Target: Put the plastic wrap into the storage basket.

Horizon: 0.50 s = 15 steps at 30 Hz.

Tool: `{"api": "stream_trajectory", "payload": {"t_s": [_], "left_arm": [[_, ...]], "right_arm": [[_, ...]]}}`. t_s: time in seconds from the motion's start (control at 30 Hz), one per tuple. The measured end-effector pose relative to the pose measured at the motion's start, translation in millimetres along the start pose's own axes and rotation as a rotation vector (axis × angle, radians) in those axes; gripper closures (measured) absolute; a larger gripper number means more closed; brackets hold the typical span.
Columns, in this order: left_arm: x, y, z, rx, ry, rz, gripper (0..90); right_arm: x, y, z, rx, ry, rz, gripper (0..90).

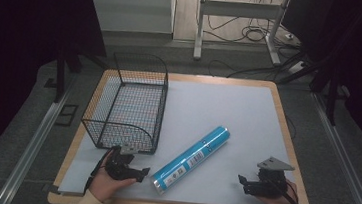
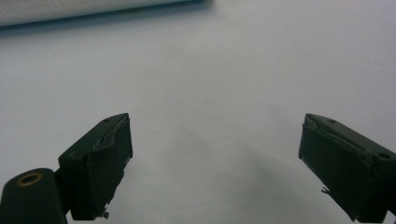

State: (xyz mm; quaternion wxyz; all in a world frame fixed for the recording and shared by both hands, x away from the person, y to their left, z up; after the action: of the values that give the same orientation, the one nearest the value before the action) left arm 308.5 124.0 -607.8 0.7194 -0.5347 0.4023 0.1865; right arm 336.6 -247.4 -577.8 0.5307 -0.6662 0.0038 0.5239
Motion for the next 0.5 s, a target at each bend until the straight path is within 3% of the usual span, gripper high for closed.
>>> {"api": "stream_trajectory", "payload": {"t_s": [0.5], "left_arm": [[-11.5, -7.6, 7.2, -0.041, -0.011, -0.019, 15.4]], "right_arm": [[-2.2, -1.0, -2.5, -0.006, 0.014, -0.022, 9.0]]}}
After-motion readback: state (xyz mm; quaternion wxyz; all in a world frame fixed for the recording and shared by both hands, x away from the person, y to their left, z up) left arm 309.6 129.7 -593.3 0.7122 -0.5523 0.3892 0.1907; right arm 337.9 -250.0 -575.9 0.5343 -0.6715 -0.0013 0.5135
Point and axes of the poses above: each handheld gripper's, and its own axes: x roughly forward along the jaws, y roughly out of its underside, z roughly to its left, the point moved 10 cm from there along x, roughly forward along the jaws, and after that the axes turned 15 degrees about -y, right-handed, at the moved point
